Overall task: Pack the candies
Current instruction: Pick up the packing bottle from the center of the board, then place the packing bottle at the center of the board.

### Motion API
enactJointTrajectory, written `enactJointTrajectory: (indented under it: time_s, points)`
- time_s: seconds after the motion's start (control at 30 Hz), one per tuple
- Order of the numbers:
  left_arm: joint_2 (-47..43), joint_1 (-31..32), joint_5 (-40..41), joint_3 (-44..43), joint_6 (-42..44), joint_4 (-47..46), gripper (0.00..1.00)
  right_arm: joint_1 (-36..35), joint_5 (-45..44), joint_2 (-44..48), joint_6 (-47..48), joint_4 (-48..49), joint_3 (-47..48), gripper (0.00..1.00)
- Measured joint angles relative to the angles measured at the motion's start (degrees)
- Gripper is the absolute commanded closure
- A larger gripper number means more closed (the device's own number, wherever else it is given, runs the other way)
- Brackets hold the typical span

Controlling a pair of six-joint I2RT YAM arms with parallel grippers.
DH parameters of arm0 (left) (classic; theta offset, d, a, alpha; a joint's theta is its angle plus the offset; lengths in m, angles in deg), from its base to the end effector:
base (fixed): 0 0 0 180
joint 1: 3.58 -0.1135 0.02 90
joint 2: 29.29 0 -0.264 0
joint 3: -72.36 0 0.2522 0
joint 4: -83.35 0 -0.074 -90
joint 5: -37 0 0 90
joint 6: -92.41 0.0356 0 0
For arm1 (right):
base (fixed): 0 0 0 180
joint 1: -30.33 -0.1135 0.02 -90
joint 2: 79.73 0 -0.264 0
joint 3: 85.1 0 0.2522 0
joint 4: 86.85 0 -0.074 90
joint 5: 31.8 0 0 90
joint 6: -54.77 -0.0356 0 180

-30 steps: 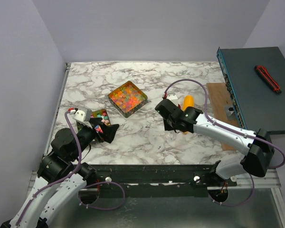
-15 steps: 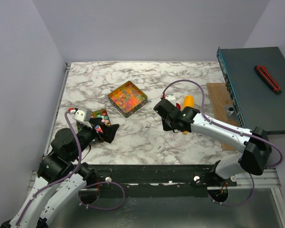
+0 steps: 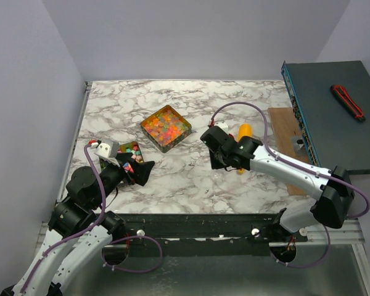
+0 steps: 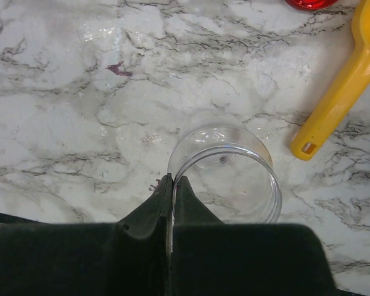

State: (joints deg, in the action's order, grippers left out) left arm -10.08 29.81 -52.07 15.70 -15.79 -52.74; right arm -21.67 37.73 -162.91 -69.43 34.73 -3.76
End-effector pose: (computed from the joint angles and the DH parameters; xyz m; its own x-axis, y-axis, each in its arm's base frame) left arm 0.0670 -0.0434 0.3414 -0.2569 -0.2047 -0.9445 0.4806 0.8208 -0.3086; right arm 0.1908 0.2240 0.2743 -0.7971 -0.1649 -0.5810 -0.2218 0.9747 0.0277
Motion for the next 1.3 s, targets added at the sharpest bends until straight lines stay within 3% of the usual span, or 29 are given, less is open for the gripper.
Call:
enactJointTrajectory:
  time_s: [0.27,0.67,1.3]
  points:
    - [0.0,0.0,0.0,0.0,0.0,0.0,0.01,-1.6,2.2,1.6,0.4,-1.9,2.9,0.99]
    - [0.0,0.0,0.1,0.0,0.0,0.0,0.01,-14.1,1.0,1.0,-2.5,-3.6,7.1,0.99]
    - [0.0,0.0,0.2,0.0,0.0,0.0,0.01,-19.9,-1.8,-5.3,-7.0,-2.6,6.2,0.99]
